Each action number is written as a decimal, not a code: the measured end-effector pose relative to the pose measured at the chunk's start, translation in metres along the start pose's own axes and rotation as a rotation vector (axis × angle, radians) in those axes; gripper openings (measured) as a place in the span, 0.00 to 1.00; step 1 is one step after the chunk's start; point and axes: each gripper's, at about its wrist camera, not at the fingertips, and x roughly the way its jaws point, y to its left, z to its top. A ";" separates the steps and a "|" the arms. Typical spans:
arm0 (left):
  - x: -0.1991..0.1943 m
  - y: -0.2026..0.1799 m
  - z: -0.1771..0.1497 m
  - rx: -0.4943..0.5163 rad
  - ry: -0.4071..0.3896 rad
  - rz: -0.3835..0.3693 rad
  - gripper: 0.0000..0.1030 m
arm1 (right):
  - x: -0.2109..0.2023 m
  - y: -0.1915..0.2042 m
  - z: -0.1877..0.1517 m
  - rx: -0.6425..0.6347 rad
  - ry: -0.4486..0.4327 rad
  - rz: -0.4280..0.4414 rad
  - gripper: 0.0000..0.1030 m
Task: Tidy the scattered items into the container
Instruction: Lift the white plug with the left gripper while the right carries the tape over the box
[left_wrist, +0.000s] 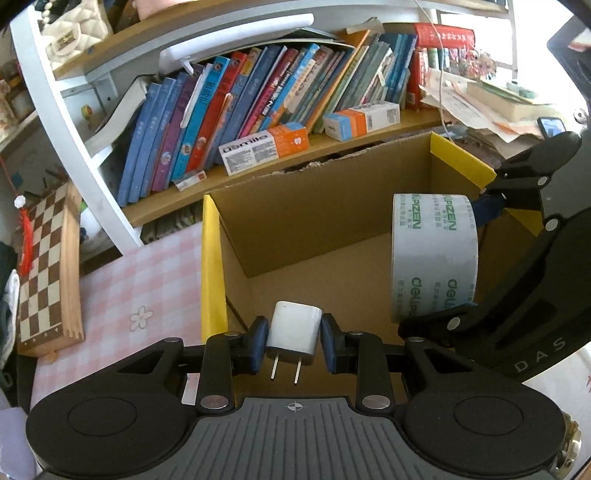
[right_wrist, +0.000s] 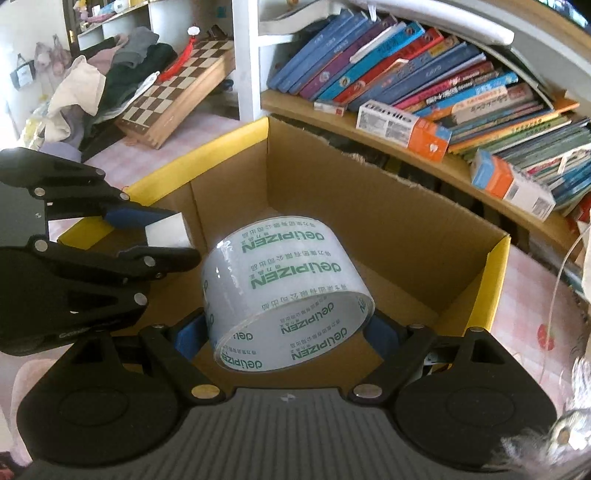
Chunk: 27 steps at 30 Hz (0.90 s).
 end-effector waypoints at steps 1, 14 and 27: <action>0.000 0.000 0.000 0.001 0.001 0.000 0.28 | 0.000 0.000 0.000 0.000 0.004 0.004 0.85; -0.004 -0.003 -0.001 -0.019 0.036 0.022 0.28 | 0.000 0.000 -0.001 -0.015 0.013 0.033 0.85; -0.010 -0.002 -0.005 -0.071 0.045 0.024 0.28 | -0.002 0.000 -0.004 -0.045 0.001 0.078 0.85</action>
